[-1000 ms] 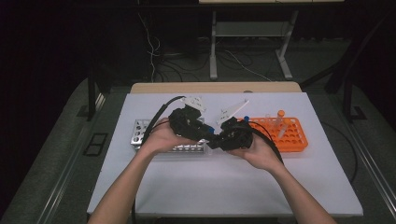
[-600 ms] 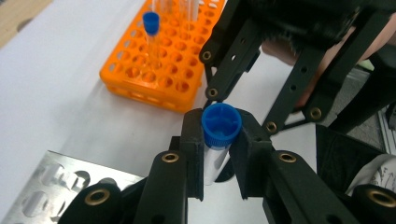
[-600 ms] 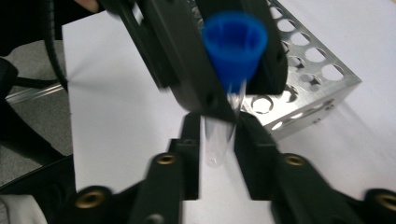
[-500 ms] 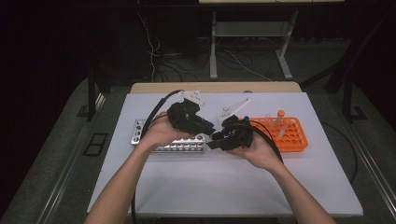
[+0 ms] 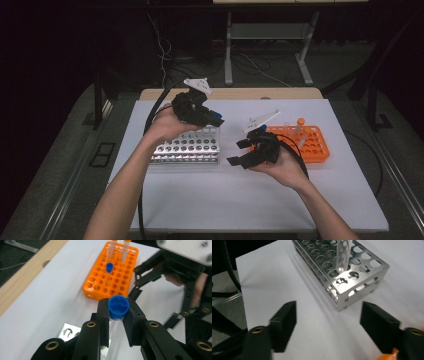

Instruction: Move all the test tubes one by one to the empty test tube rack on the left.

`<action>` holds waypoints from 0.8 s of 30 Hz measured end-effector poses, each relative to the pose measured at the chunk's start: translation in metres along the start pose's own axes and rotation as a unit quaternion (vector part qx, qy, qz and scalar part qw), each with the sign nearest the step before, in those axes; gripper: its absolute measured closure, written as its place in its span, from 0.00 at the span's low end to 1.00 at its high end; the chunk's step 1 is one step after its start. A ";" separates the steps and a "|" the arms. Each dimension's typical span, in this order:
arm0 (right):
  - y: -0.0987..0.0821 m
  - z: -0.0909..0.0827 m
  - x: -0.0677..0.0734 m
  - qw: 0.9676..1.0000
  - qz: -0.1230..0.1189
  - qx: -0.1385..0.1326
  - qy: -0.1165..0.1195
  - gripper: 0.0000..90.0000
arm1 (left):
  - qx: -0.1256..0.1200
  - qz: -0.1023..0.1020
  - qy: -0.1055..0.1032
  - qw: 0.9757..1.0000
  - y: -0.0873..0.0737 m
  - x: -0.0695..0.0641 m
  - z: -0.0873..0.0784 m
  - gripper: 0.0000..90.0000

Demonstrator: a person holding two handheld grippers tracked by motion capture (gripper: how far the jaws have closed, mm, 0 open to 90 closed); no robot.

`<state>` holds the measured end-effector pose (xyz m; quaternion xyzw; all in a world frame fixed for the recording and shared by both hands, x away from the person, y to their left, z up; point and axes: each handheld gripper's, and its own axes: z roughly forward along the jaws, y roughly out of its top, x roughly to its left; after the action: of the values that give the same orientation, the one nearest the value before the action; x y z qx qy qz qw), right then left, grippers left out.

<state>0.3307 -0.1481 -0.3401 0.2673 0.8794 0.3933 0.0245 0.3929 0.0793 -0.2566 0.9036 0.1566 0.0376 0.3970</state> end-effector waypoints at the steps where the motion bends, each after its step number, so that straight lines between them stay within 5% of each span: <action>1: -0.002 -0.001 0.001 1.000 0.005 -0.003 -0.001 0.20 | 0.000 -0.001 0.003 1.000 0.000 0.003 -0.001 0.83; 8: -0.017 -0.008 0.003 1.000 0.019 0.001 0.007 0.00 | -0.018 -0.018 0.020 0.999 -0.002 0.022 -0.001 0.83; 24: -0.050 -0.033 0.002 0.999 0.038 -0.011 0.002 0.00 | -0.031 -0.052 0.058 0.997 -0.019 0.057 0.016 0.83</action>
<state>0.2978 -0.1967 -0.3527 0.2990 0.8645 0.4040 0.0107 0.4450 0.0979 -0.2851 0.8780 0.2245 0.0741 0.4162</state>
